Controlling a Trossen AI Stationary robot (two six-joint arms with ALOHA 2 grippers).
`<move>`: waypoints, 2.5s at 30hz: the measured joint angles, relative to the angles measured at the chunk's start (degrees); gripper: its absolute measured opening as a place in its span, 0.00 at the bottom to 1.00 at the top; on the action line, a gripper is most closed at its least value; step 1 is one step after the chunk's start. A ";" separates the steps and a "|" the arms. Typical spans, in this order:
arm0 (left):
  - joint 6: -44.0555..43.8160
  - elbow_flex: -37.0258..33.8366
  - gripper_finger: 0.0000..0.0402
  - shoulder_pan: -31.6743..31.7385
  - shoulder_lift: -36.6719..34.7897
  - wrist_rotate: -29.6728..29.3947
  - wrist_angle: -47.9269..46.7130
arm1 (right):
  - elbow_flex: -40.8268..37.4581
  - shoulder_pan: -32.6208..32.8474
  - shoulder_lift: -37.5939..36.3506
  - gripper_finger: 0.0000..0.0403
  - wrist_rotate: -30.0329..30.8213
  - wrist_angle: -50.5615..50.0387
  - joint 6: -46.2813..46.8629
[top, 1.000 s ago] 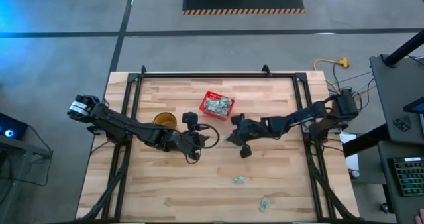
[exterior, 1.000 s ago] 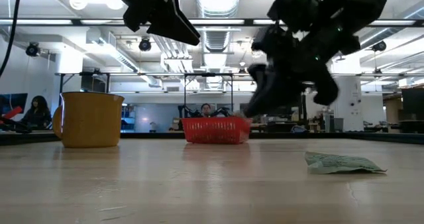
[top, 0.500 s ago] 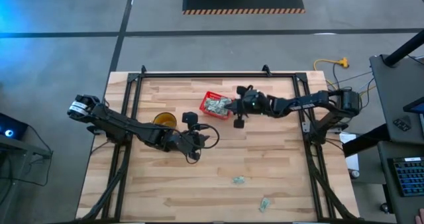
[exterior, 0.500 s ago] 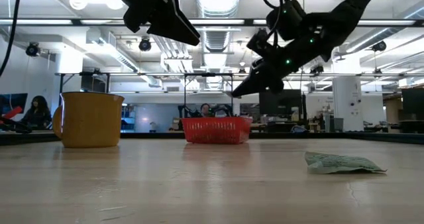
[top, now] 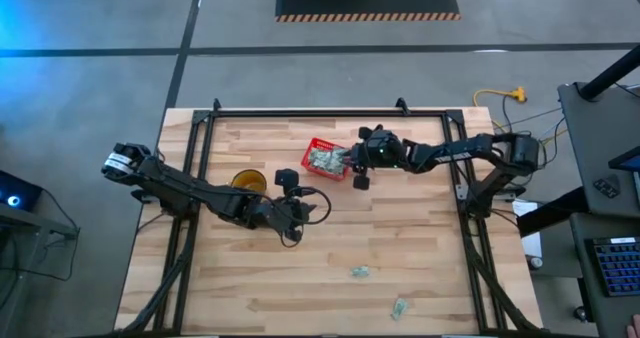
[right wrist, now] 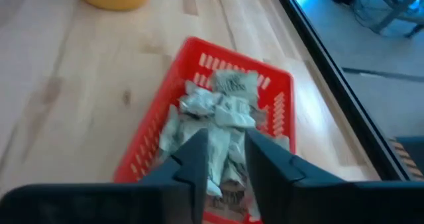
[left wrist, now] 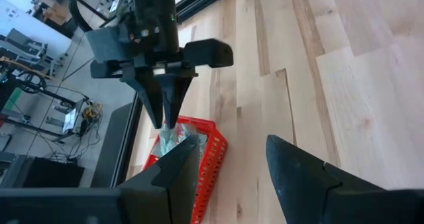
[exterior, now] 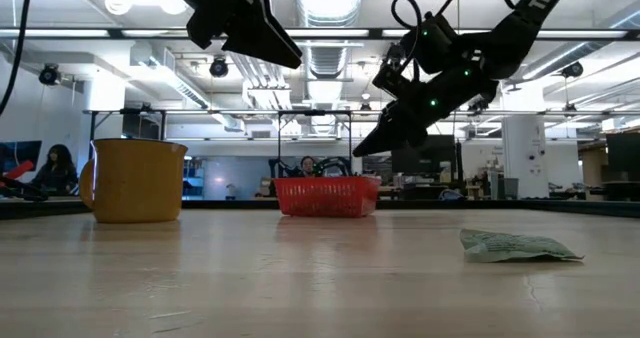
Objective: Pick and place Stevia / Truvia into bins
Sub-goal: Put the top stevia packet into the red basket
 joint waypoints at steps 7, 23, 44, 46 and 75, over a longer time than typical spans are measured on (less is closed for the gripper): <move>-0.57 0.00 0.40 -0.02 0.24 0.48 0.55 | 0.00 -0.23 -2.64 0.37 -0.12 -2.72 -2.34; -1.52 0.02 0.40 -0.09 7.58 7.02 13.52 | -2.46 5.93 -27.68 0.37 -10.93 -42.64 3.31; -4.15 2.01 0.40 -0.50 24.78 28.65 37.29 | -23.00 31.64 -40.76 0.33 -11.74 -27.54 24.50; -5.07 2.65 0.40 -0.50 26.41 30.30 38.44 | -24.15 32.54 -40.74 0.33 -10.49 -25.69 24.56; -6.67 13.53 0.40 -1.57 39.56 39.85 32.29 | -25.75 32.81 -40.69 0.33 -8.87 -24.09 26.32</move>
